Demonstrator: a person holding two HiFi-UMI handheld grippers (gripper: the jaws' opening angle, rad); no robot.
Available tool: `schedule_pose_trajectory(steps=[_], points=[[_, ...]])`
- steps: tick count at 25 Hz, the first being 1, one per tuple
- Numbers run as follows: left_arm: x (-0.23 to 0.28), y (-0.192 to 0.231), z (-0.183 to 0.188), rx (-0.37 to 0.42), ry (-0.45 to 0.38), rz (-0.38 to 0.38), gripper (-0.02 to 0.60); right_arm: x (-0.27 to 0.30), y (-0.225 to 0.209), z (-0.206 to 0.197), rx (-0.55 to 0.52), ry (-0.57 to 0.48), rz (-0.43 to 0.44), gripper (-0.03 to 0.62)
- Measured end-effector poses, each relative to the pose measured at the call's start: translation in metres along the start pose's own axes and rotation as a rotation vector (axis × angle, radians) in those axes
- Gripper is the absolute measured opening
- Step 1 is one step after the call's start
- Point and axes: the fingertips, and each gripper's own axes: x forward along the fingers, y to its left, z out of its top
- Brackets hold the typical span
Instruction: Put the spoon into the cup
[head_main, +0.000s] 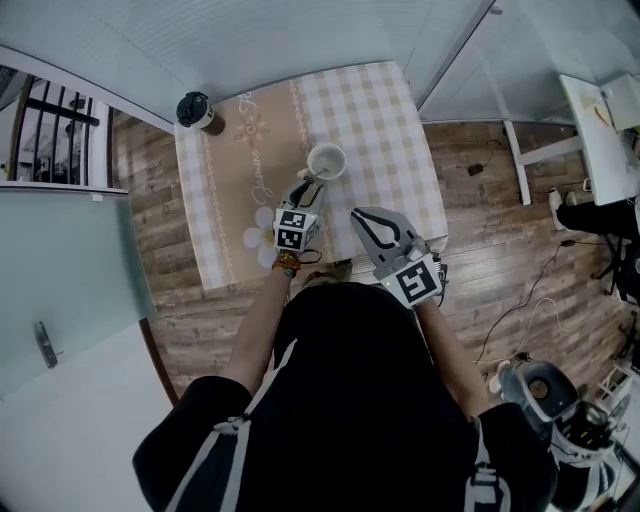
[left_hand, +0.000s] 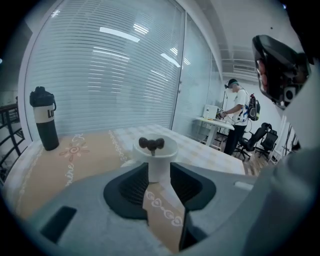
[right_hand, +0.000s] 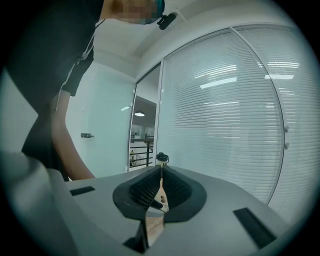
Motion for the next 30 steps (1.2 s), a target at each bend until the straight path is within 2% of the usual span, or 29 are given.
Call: schedule_pose_trajectory(steps=[4, 10, 14, 19, 24, 26, 30], points=[[-0.02, 0.001, -0.017, -0.005, 0.029, 0.009, 0.143, 0.006, 0.007, 0.002, 0.005, -0.016, 0.024, 0.015], [-0.06, 0.008, 0.003, 0.006, -0.045, 0.035, 0.143, 0.016, 0.006, 0.002, 0.046, -0.025, 0.036, 0.015], [-0.085, 0.002, 0.046, 0.082, -0.138, 0.037, 0.143, 0.025, -0.001, 0.012, 0.079, -0.049, 0.027, 0.015], [-0.112, -0.004, 0.131, 0.171, -0.32, 0.052, 0.143, 0.035, -0.012, 0.041, 0.09, -0.114, 0.035, 0.015], [-0.139, -0.023, 0.204, 0.291, -0.467, 0.048, 0.141, 0.044, -0.012, 0.072, 0.039, -0.166, 0.027, 0.015], [-0.15, -0.031, 0.22, 0.295, -0.51, 0.057, 0.127, 0.044, -0.01, 0.08, 0.006, -0.183, 0.009, 0.015], [-0.167, -0.041, 0.235, 0.242, -0.563, 0.077, 0.104, 0.039, -0.013, 0.09, -0.002, -0.231, -0.087, 0.015]])
